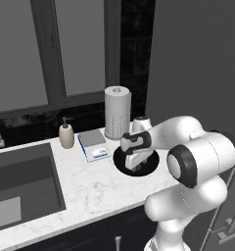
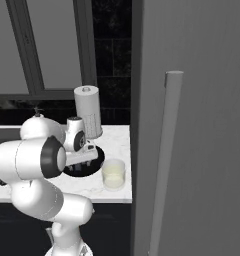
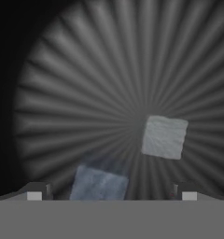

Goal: Grab a lemon wedge from the fridge and one ice cube from the ice bowl, and put them in the glass of lemonade.

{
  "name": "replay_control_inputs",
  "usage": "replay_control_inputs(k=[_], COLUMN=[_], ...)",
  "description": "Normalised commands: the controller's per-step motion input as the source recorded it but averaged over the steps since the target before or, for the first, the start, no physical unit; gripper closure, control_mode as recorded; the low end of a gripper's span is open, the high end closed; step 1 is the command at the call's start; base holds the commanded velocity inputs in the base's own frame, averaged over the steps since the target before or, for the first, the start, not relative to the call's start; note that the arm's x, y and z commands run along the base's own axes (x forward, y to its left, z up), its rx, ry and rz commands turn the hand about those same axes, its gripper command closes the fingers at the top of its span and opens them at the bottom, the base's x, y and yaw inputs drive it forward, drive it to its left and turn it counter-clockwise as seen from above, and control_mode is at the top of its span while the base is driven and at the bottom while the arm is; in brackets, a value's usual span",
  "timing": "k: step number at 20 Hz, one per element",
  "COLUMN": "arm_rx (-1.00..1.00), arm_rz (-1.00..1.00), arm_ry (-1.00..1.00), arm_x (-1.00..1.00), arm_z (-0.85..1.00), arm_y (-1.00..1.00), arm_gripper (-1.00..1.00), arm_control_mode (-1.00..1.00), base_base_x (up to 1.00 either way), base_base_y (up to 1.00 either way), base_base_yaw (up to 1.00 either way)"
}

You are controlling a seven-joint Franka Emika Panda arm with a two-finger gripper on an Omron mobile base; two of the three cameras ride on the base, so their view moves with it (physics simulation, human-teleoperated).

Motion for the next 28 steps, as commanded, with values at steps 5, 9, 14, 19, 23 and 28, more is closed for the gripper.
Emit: replay_control_inputs(k=[5, 9, 14, 19, 23, 28], arm_rx=[0.0, 0.0, 0.0, 0.0, 0.0, 0.0], arm_rz=[0.0, 0.0, 0.0, 0.0, 0.0, 0.0], arm_ry=[0.0, 0.0, -0.01, -0.03, -0.01, 0.0], arm_x=[0.0, 0.0, 0.0, 0.0, 0.0, 0.0], arm_z=[-0.15, -0.03, 0.0, -0.01, -0.26, -0.07], arm_y=[0.0, 0.0, 0.0, 0.0, 0.0, 0.0], arm_gripper=[-1.0, -1.0, -1.0, -1.0, -1.0, -1.0], arm_control_mode=[-1.0, -1.0, -1.0, -1.0, -1.0, -1.0], base_base_x=[0.0, 0.0, 0.0, 0.0, 0.0, 0.0], base_base_y=[0.0, 0.0, 0.0, 0.0, 0.0, 0.0], base_base_yaw=[0.0, 0.0, 0.0, 0.0, 0.0, 0.0])
